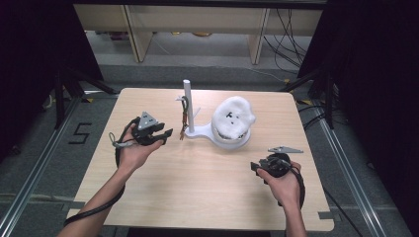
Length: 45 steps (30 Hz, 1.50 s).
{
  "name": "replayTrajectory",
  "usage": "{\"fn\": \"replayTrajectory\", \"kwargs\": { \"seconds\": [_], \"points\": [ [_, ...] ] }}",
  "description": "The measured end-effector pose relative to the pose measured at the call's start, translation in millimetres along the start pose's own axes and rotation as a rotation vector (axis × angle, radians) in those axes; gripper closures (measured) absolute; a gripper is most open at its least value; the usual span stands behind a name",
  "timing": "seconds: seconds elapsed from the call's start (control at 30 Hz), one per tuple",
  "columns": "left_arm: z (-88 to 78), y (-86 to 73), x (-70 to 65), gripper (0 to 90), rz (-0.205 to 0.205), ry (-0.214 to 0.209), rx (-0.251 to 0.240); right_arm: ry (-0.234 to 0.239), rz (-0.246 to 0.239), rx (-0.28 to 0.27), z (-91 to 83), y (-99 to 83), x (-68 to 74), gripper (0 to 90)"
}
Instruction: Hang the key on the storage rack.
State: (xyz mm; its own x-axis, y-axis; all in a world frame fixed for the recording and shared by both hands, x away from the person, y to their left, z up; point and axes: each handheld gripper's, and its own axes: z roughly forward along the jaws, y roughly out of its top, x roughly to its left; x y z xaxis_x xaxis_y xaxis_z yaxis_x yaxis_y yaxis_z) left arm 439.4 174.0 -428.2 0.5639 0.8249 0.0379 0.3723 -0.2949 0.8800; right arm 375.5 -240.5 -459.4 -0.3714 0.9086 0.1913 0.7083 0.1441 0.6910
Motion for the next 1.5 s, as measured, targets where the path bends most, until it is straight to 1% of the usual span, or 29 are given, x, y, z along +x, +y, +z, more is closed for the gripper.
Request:
{"fn": "replayTrajectory", "kwargs": {
  "seconds": [0.17,0.2,0.23,0.27,0.37,0.4,0.5,0.53,0.57,0.6,0.63,0.67,0.73,0.77,0.8,0.83,0.87,0.9,0.93,0.97,1.0,1.1,1.13,1.2,1.23,1.27,1.37,1.43,1.5],
  "points": [
    [-17.5,-14.6,5.6,54.7,0.006,0.014,-0.008,0.008,-0.002,-0.001,0.2,-0.5,-1.0,55.6],
    [-20.6,-17.3,6.7,54.5,0.007,0.018,-0.006,-0.002,-0.004,0.0,0.5,-0.5,-0.8,55.5],
    [-23.1,-19.9,7.3,54.3,0.001,0.019,-0.01,0.008,0.0,-0.007,1.5,-0.8,-1.0,55.6],
    [-26.0,-22.3,7.9,54.1,0.006,0.024,-0.009,-0.003,0.013,0.002,1.4,-0.8,0.2,55.6],
    [-30.7,-27.6,8.7,53.7,0.0,0.023,-0.017,0.01,0.011,0.001,1.2,-0.8,0.0,55.5],
    [-35.6,-33.2,9.4,53.5,-0.002,0.029,-0.021,-0.002,0.0,-0.007,2.5,-1.0,-1.0,55.5],
    [-40.1,-39.3,10.1,52.7,-0.002,0.033,-0.025,-0.004,-0.006,-0.005,2.3,-1.2,-1.8,55.5],
    [-44.2,-46.4,9.8,52.4,-0.011,0.038,-0.029,-0.004,0.033,0.0,2.2,-1.5,1.7,55.5],
    [-44.2,-46.4,9.8,52.0,-0.011,0.038,-0.029,-0.004,0.033,0.0,2.2,-1.5,1.7,55.5],
    [-47.8,-54.0,9.4,51.5,-0.01,0.034,-0.029,-0.008,0.057,0.028,0.4,-1.6,3.2,55.5],
    [-47.8,-54.0,9.4,51.3,-0.01,0.034,-0.029,-0.008,0.057,0.028,0.4,-1.6,3.2,55.5],
    [-51.6,-62.2,8.0,51.2,-0.009,0.041,-0.024,-0.011,0.033,0.023,1.1,-1.3,0.8,55.5],
    [-54.3,-71.6,6.8,51.1,-0.01,0.04,-0.027,-0.008,0.016,0.022,2.2,-1.6,-1.2,55.5],
    [-54.3,-71.6,6.8,51.0,-0.01,0.04,-0.027,-0.008,0.016,0.022,2.2,-1.6,-1.2,55.5],
    [-56.7,-81.6,6.6,50.7,-0.009,0.039,-0.03,0.001,0.013,0.016,2.2,-1.7,-1.3,55.5],
    [-56.7,-81.6,6.6,50.5,-0.009,0.039,-0.03,0.001,0.013,0.016,2.2,-1.7,-1.3,55.5],
    [-59.1,-92.1,7.1,50.3,-0.019,0.046,-0.027,0.011,-0.004,0.001,4.0,-2.1,-2.8,55.5],
    [-59.1,-92.1,7.1,50.0,-0.019,0.046,-0.027,0.007,-0.002,0.003,4.6,-2.2,-2.9,55.4],
    [-61.4,-102.4,7.6,49.7,-0.034,0.056,-0.02,-0.007,-0.001,0.004,5.7,-2.5,-2.8,55.4],
    [-61.4,-102.4,7.6,49.4,-0.034,0.056,-0.02,-0.007,0.019,0.015,5.8,-2.9,-1.7,55.4],
    [-62.3,-112.2,8.0,49.1,-0.049,0.063,-0.031,-0.007,0.004,0.014,6.5,-3.1,-2.8,55.4],
    [-62.6,-120.8,8.4,48.2,-0.053,0.069,-0.044,0.01,0.016,0.02,6.6,-3.8,-2.3,55.4],
    [-62.7,-127.5,7.9,47.7,-0.061,0.076,-0.048,-0.012,0.029,0.035,6.4,-4.0,-0.4,55.3],
    [-61.8,-132.3,7.0,47.2,-0.069,0.078,-0.048,0.0,0.026,0.029,7.8,-4.3,-0.7,55.3],
    [-60.5,-134.3,6.5,46.9,-0.076,0.073,-0.056,-0.008,0.001,0.018,9.6,-4.4,-2.2,55.2],
    [-60.0,-135.6,5.5,46.7,-0.078,0.079,-0.055,0.008,0.016,0.032,8.5,-4.3,-0.7,55.2],
    [-59.1,-137.9,4.6,46.4,-0.076,0.087,-0.058,0.009,0.005,0.024,9.7,-4.6,-1.1,55.1],
    [-59.1,-139.7,3.7,46.2,-0.073,0.088,-0.075,0.002,0.027,0.04,9.2,-5.0,0.9,54.9],
    [-59.9,-140.2,4.2,46.1,-0.074,0.096,-0.088,0.007,0.027,0.038,9.5,-5.0,0.6,54.8]
  ]
}}
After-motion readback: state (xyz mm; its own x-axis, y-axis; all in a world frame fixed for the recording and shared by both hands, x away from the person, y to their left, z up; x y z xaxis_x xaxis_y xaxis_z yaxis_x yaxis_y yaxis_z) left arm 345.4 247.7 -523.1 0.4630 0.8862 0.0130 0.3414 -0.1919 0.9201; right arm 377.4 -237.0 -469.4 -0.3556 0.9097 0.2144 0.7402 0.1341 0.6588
